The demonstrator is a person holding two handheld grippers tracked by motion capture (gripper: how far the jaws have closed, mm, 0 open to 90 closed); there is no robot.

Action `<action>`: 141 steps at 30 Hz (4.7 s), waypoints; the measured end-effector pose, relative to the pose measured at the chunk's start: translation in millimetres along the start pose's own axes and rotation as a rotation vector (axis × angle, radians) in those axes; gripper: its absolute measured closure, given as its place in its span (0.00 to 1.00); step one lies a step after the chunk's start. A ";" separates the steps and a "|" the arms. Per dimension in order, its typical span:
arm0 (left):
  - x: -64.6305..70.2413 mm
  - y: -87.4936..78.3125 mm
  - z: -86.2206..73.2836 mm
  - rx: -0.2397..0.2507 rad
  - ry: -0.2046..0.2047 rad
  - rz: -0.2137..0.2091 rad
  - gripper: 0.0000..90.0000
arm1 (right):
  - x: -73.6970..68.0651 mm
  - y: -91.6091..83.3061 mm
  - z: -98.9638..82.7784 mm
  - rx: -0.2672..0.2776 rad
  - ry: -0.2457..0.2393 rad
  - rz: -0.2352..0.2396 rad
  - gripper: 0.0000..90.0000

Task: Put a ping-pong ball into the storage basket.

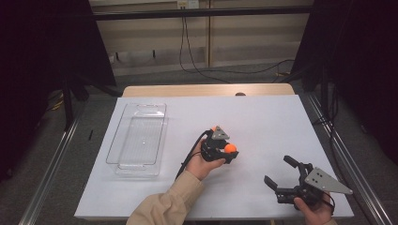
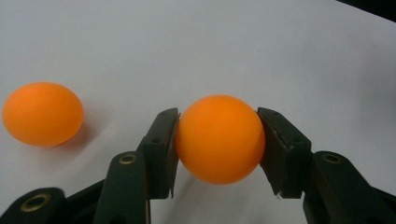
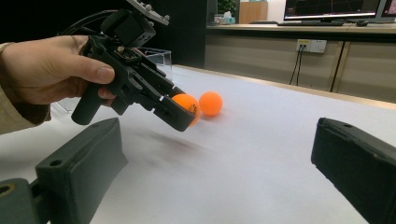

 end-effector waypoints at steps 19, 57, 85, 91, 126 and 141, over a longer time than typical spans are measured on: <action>-7.0 -10.7 -6.0 0.003 -0.031 0.025 0.57 | -1.1 0.6 0.1 0.000 0.002 0.005 0.02; -19.0 -30.1 -14.0 0.002 -0.053 0.059 0.57 | -0.3 0.6 1.4 0.009 -0.005 0.000 0.02; -27.6 -44.3 -17.9 0.020 -0.080 0.081 0.57 | 1.1 4.0 -0.3 -0.004 -0.004 -0.005 0.01; -29.5 -47.7 -17.6 0.030 -0.087 0.088 0.57 | 0.2 4.5 -0.4 -0.008 -0.004 -0.006 0.01; -38.7 -63.1 -18.8 0.033 -0.127 0.114 0.57 | -0.3 4.0 0.4 -0.004 -0.004 -0.001 0.02; -43.7 -70.8 -18.7 0.033 -0.137 0.134 0.57 | -0.5 4.2 0.3 -0.004 -0.005 0.002 0.02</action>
Point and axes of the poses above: each handheld gripper's, and its own axes: y roughly forward along the jaws, z roughly out of its top, x roughly to its right, the point moved 4 cm from there along y, roughly forward along the jaws, and after that the axes turned 10 degrees about y, right-handed, at the moved point
